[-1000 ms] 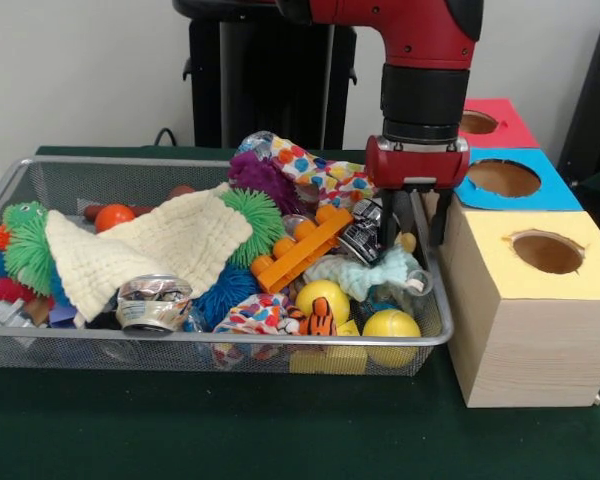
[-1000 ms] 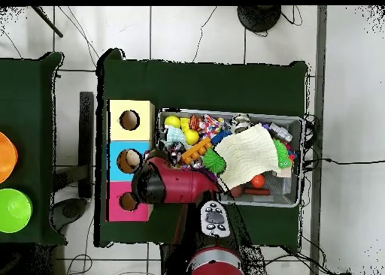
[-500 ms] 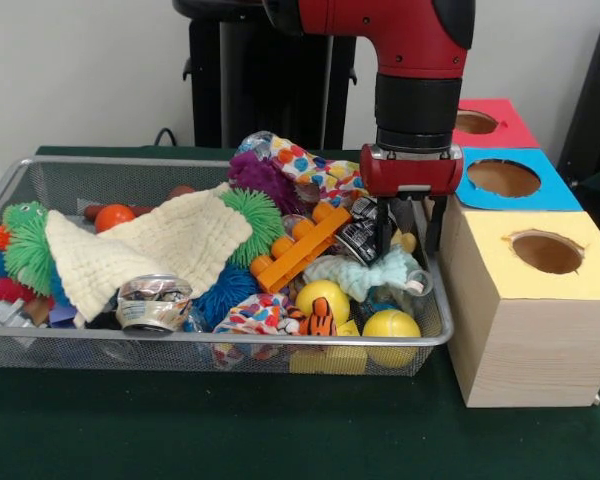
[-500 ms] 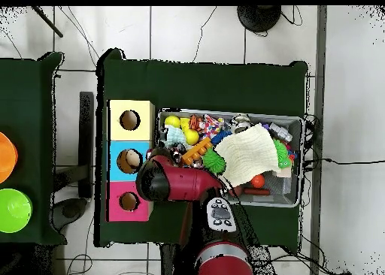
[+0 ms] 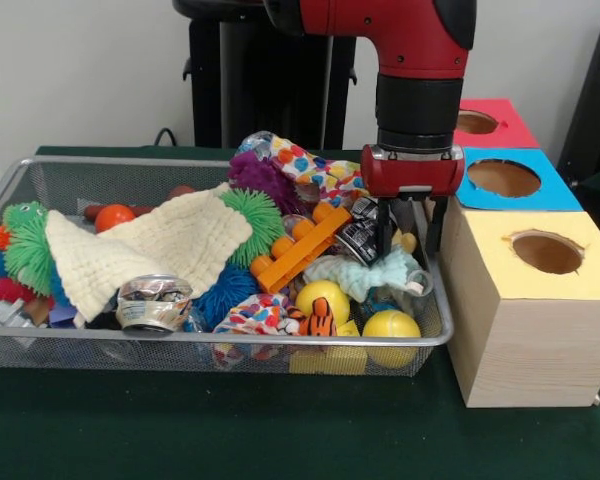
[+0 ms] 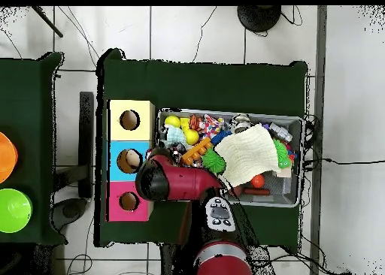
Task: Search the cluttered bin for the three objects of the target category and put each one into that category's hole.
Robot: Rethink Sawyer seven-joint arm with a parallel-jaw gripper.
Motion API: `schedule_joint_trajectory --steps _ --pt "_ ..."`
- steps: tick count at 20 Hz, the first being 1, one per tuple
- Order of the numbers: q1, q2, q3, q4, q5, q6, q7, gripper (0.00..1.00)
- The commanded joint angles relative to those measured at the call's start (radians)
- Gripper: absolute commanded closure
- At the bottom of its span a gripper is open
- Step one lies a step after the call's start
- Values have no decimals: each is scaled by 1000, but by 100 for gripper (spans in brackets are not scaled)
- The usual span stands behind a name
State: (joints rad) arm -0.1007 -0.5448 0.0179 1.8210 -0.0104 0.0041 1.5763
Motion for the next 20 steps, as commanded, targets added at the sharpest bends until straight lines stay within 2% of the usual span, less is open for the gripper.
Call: schedule_joint_trajectory --steps 1,10,20 --pt "23 144 70 -160 11 -14 128 0" --pt "-4 6 41 -174 -15 195 57 0" --pt "-72 -59 60 -199 -59 295 -10 0"
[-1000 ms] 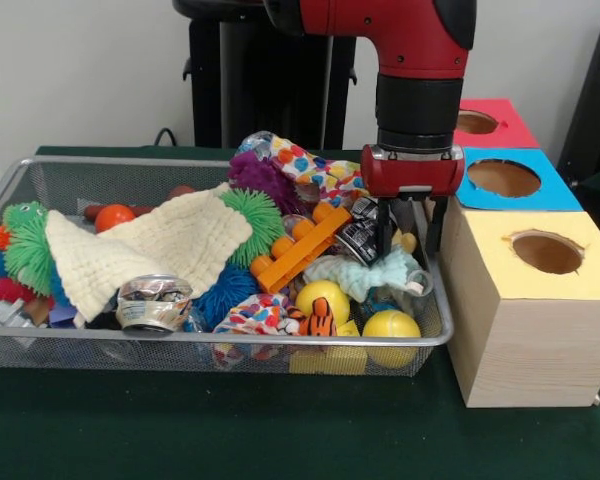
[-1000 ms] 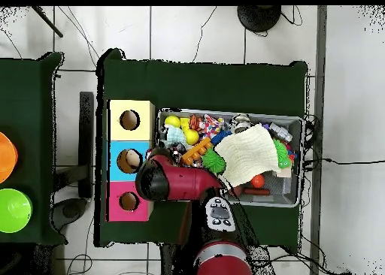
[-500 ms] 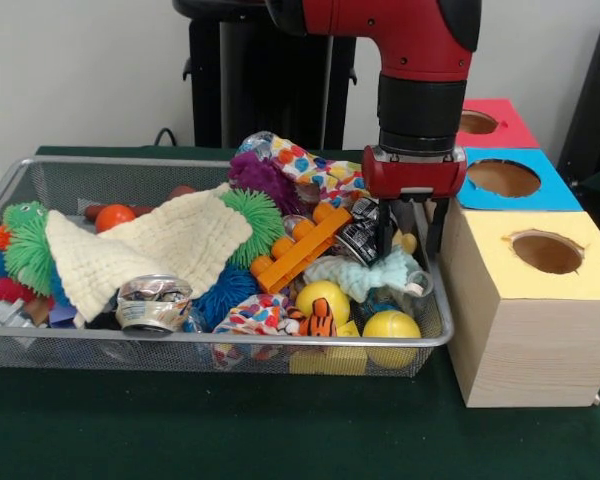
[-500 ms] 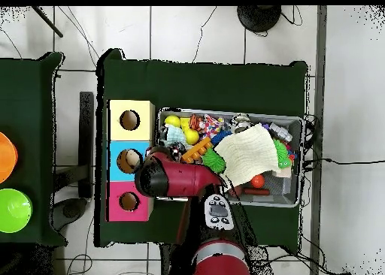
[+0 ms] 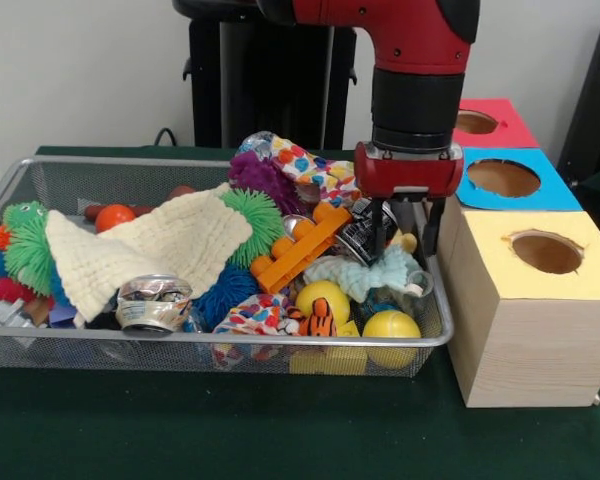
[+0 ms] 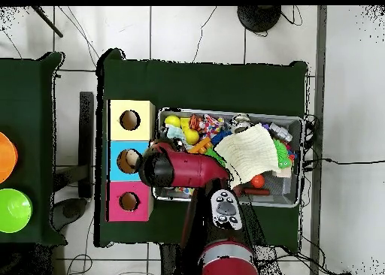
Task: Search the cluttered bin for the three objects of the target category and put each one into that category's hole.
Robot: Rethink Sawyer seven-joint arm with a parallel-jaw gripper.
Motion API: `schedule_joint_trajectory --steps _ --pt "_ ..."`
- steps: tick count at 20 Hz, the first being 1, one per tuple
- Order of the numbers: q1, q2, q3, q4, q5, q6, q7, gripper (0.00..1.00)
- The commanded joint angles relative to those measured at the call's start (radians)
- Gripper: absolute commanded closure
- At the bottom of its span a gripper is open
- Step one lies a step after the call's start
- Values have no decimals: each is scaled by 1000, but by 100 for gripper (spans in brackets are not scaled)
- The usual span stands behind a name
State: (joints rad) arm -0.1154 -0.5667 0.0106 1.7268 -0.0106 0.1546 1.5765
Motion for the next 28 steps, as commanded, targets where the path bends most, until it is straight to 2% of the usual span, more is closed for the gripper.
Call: schedule_joint_trajectory --steps 1,8,17,21,28 --pt "-63 -45 68 -105 -63 155 -18 0" --pt "-90 -80 78 -115 -89 214 -38 0" --pt "-42 3 98 -70 -87 94 71 0" --pt "-59 41 141 -44 -95 68 62 0" --pt "-75 39 168 28 -114 39 83 0"
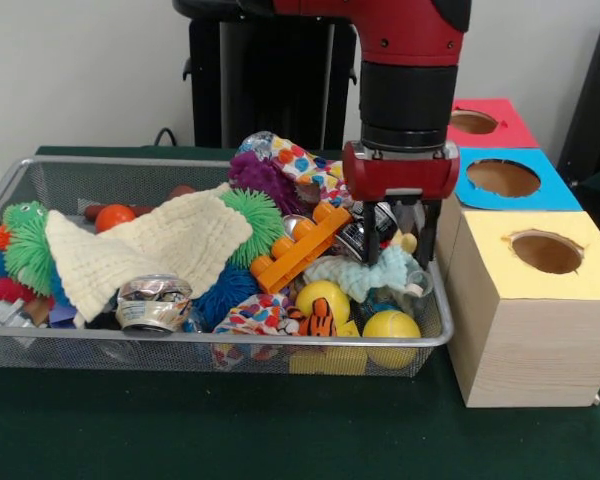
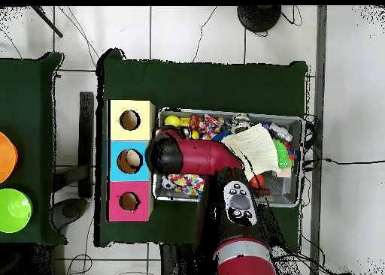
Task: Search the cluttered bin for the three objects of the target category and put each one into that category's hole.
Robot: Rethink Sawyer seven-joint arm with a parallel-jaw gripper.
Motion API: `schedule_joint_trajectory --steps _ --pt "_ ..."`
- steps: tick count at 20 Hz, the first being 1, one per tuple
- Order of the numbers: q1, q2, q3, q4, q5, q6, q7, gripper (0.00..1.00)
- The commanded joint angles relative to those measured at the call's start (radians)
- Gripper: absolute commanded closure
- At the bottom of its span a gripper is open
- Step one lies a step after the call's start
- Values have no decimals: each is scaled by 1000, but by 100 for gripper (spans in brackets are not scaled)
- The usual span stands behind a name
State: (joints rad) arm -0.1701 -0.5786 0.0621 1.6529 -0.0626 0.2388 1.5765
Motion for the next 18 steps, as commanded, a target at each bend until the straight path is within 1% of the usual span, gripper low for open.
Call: schedule_joint_trajectory --steps 1,8,14,18 --pt "-20 51 115 106 -66 -48 86 0" --pt "-26 72 119 80 -74 -49 86 0" --pt "-16 70 104 86 -83 -69 109 0" --pt "-45 72 117 71 -94 -50 80 0"
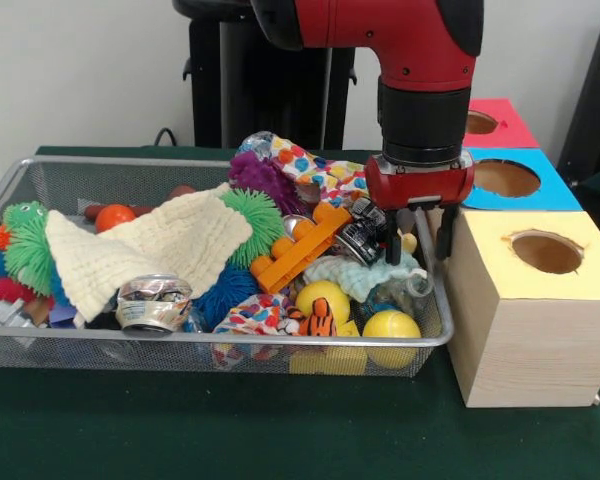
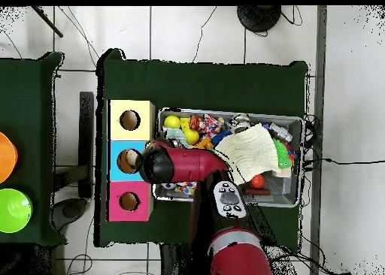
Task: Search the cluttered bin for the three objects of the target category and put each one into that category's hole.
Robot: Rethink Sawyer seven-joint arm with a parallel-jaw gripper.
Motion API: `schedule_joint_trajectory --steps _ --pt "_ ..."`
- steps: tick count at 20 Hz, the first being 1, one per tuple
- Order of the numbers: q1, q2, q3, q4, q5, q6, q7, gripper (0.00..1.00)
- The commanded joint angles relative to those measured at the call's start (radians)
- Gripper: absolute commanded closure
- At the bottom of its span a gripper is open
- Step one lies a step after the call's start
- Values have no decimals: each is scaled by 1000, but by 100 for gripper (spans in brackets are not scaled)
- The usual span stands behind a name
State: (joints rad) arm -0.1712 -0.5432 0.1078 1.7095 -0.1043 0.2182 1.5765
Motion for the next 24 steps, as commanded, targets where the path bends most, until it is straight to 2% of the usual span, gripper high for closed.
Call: schedule_joint_trajectory --steps 1,8,14,21,24 --pt "-54 30 74 13 -54 -19 69 0" --pt "-110 -45 82 12 -66 62 8 0" --pt "-105 -48 75 -36 -66 90 6 0" --pt "-79 -50 69 -8 -62 65 40 0" --pt "-51 -29 69 -38 -52 79 45 0"
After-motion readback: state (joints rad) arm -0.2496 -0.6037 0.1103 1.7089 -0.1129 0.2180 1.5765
